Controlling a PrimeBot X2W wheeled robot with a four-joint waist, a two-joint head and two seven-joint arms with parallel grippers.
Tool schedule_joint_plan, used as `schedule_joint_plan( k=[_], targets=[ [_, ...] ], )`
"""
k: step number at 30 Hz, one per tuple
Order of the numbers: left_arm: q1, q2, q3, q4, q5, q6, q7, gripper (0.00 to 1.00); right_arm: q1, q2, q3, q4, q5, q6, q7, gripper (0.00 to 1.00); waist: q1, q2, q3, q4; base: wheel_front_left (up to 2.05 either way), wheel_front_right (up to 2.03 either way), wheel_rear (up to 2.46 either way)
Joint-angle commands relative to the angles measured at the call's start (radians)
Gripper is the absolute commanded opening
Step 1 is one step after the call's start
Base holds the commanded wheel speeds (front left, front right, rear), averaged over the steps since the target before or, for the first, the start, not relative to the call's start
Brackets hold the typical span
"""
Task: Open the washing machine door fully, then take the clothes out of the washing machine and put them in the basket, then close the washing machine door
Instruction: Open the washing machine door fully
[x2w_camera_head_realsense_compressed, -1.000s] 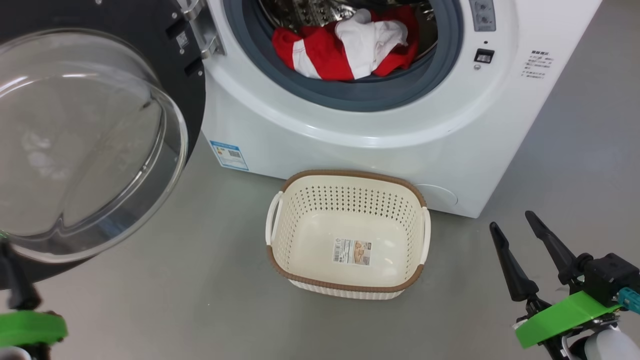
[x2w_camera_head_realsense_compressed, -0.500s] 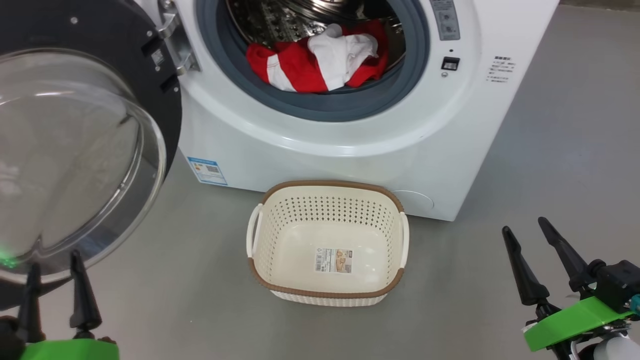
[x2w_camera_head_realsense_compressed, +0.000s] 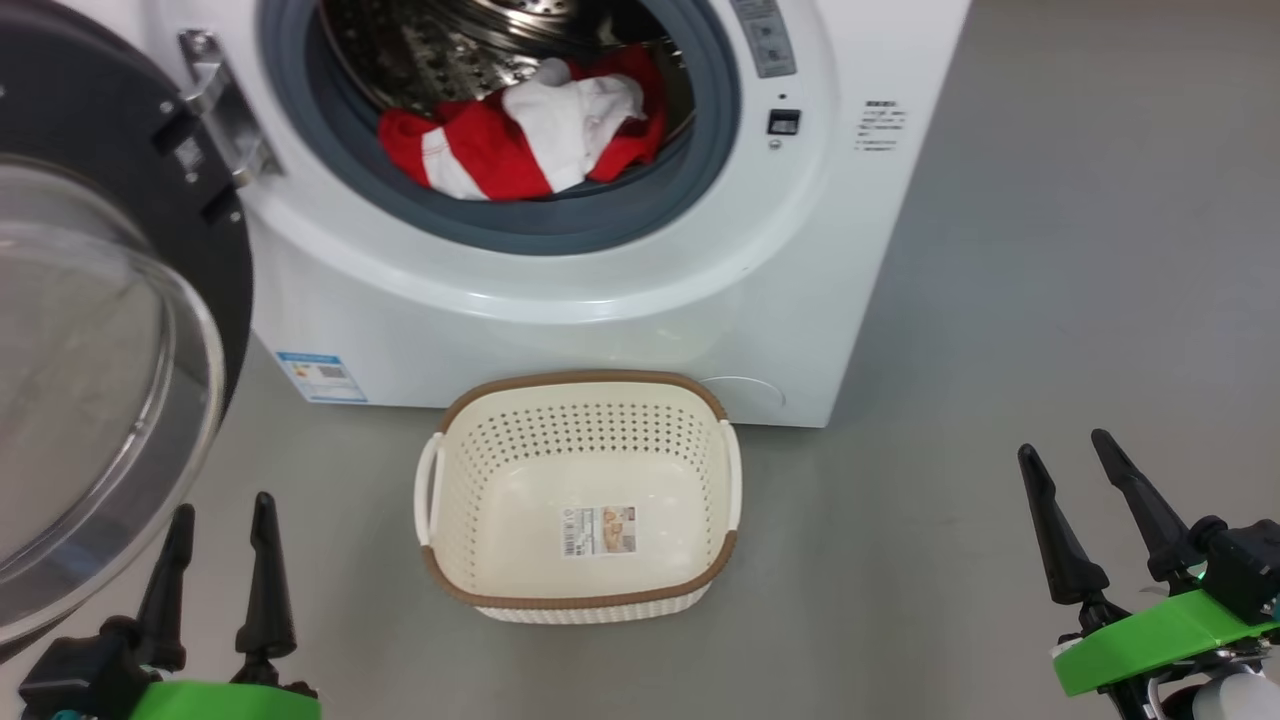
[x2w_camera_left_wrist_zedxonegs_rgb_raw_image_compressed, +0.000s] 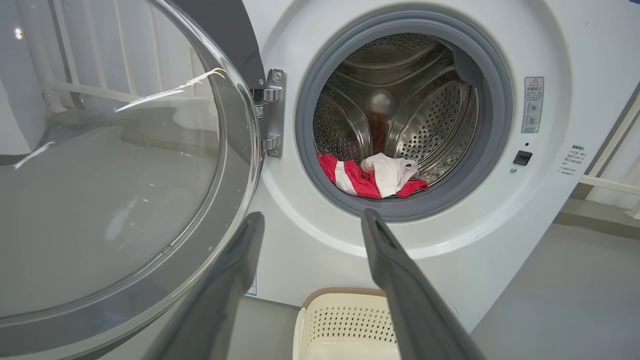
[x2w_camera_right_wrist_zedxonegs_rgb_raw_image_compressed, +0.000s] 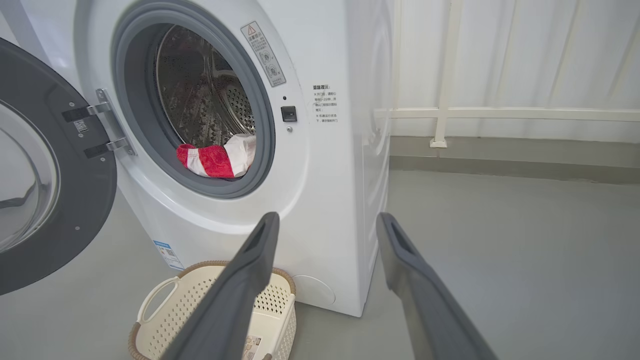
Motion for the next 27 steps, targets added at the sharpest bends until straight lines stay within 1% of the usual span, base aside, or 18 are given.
schedule_joint_plan(
  k=[1, 9, 17, 27],
  targets=[
    [-0.002, 0.023, 0.023, -0.032, -0.008, -0.003, -0.005, 1.00, 0.009, -0.008, 0.012, -0.027, -0.006, 0.002, -0.012, 1.00, 0.0000, 0.0000, -0.002, -0.038, 0.00, 0.00, 0.00],
    [0.008, 0.020, -0.010, -0.047, -0.026, -0.003, -0.005, 1.00, 0.013, 0.006, -0.007, -0.029, -0.006, 0.002, -0.012, 1.00, 0.0000, 0.0000, -0.002, -0.116, 0.00, 0.00, 0.00],
    [0.019, 0.022, -0.026, -0.059, -0.025, -0.003, -0.005, 1.00, 0.019, 0.014, -0.018, -0.033, -0.008, 0.002, -0.012, 1.00, 0.0000, 0.0000, -0.004, -0.177, 0.00, 0.00, 0.00],
    [0.016, 0.027, -0.042, -0.066, -0.024, -0.003, -0.005, 1.00, 0.021, 0.019, -0.032, -0.040, -0.011, 0.002, -0.012, 1.00, 0.0000, 0.0000, 0.004, -0.205, 0.00, 0.00, 0.00]
  ],
)
